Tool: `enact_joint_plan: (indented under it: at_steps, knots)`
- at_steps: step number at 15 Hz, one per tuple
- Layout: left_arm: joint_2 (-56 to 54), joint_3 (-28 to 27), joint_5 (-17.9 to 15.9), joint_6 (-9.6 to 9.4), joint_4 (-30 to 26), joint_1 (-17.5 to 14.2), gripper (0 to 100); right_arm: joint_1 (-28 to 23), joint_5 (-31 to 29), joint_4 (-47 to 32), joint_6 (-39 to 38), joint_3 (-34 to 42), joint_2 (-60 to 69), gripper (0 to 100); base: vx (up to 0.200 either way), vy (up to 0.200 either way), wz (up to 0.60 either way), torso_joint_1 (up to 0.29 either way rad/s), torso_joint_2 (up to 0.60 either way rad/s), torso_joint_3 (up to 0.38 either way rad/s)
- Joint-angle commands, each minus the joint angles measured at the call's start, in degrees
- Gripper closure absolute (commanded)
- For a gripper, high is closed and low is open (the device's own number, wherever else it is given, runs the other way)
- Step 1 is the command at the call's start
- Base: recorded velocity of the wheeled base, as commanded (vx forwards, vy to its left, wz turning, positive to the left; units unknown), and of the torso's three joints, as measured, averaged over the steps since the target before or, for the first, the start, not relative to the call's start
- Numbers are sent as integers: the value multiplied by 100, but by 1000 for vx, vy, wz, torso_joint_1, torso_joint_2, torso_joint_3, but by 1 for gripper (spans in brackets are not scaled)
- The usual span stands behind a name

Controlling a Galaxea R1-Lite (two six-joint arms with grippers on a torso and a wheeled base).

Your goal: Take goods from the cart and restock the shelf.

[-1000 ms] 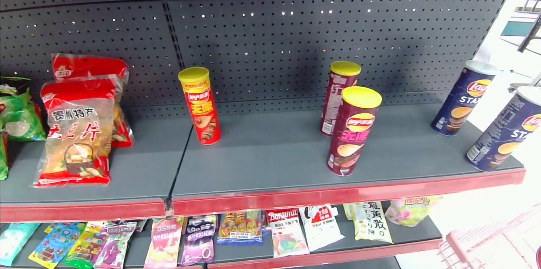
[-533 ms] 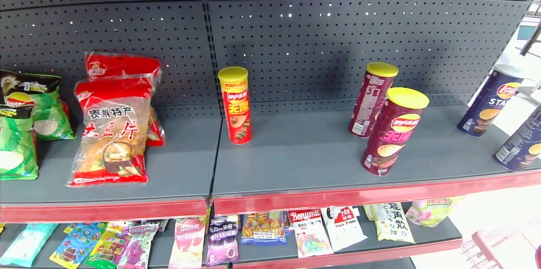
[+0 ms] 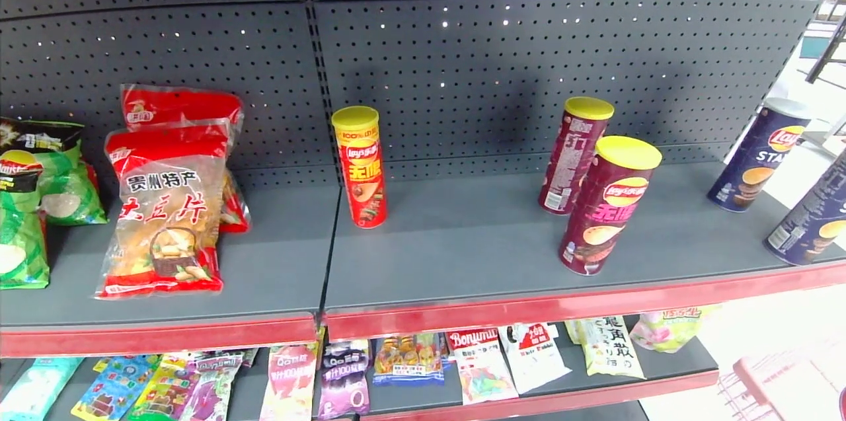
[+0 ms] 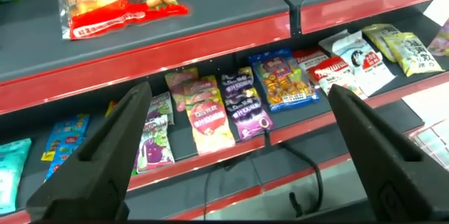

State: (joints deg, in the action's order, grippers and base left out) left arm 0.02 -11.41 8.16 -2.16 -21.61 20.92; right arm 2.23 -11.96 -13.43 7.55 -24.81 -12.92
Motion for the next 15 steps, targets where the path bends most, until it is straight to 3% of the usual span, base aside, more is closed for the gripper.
enact_joint_plan:
  at_steps: [1, 4, 7, 9, 12, 13, 14, 15]
  knots:
    - [-2, -2, 2, 5, 8, -9, 0, 5, 1, -1, 1, 2, -9, 100, 0, 0, 0, 0, 0, 0]
    - [-2, 7, -7, 40, 8, -9, 0, 5, 1, -1, 10, 2, -9, 100, 0, 0, 0, 0, 0, 0]
    - [-2, 7, -139, 348, 8, 0, 0, 23, 53, -10, 54, 90, 246, 100, 0, 0, 0, 0, 0, 0]
    - [-2, 7, -385, 216, 8, 9, 0, -12, 97, -10, 168, 231, 633, 100, 0, 0, 0, 0, 0, 0]
    - [349, -89, -402, 5, 96, 9, 0, -47, 80, -10, 265, 415, 958, 100, 0, 0, 0, 0, 0, 0]
    - [1676, -670, -438, 304, 896, 9, 0, -65, 62, 7, 265, 451, 967, 100, 0, 0, 0, 0, 0, 0]
    - [2502, -1030, -411, 752, 1353, 9, 0, -74, 71, -1, 274, 459, 967, 100, 0, 0, 0, 0, 0, 0]
    - [4041, -1821, -315, 1016, 1871, -35, 0, -65, 106, -1, 291, 494, 958, 100, 0, 0, 0, 0, 0, 0]
